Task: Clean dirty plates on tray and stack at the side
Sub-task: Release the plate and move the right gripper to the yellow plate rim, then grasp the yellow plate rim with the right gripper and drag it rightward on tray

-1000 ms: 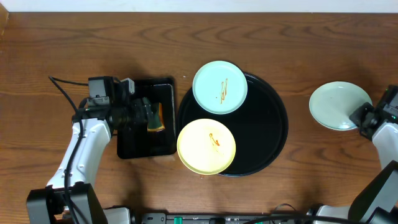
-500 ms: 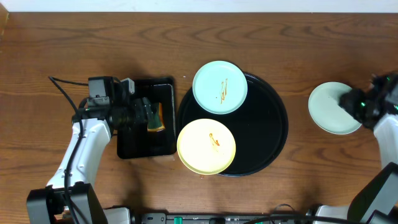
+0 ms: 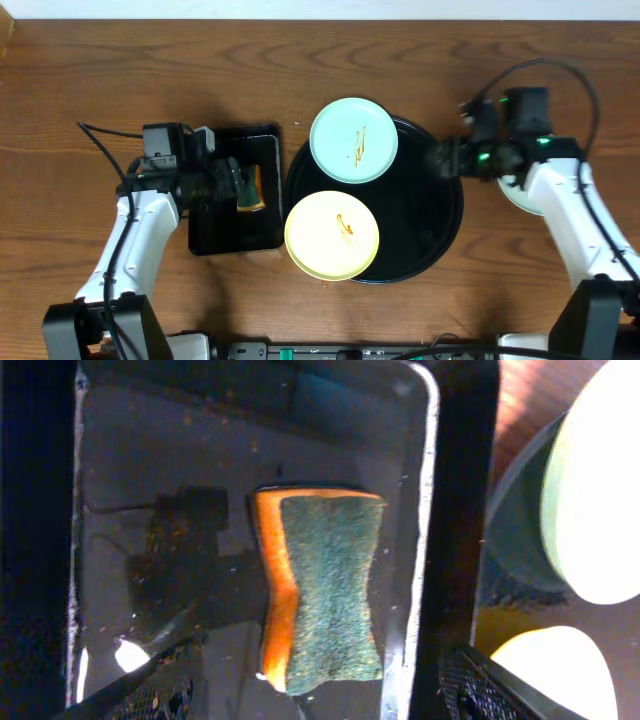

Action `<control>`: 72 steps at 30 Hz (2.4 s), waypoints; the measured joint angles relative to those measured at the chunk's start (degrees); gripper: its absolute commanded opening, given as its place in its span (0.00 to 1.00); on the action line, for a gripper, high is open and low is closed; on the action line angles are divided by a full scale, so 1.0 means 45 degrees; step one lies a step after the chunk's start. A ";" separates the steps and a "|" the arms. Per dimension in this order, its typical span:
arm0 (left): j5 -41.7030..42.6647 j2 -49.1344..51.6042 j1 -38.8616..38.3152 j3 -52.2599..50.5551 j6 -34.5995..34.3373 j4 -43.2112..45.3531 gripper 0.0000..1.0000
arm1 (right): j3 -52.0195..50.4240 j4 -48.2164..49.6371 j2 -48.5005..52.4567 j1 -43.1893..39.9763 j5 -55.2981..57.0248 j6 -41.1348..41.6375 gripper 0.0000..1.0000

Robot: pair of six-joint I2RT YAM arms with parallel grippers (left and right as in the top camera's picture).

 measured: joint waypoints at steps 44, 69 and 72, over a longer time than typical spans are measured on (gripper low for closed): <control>-0.0500 0.0000 -0.0083 0.0000 0.0000 -0.0155 0.77 | -0.3823 0.0335 0.0000 0.6509 -0.0481 0.7669 0.38; -0.0500 0.0000 -0.0083 0.0000 0.0000 -0.0486 0.77 | -0.3857 0.4109 0.0000 1.0433 0.0126 1.7199 0.46; -0.0500 0.0000 -0.0083 0.0000 0.0000 -0.0486 0.76 | -0.3857 0.4017 0.0000 1.0433 0.0238 1.7515 0.45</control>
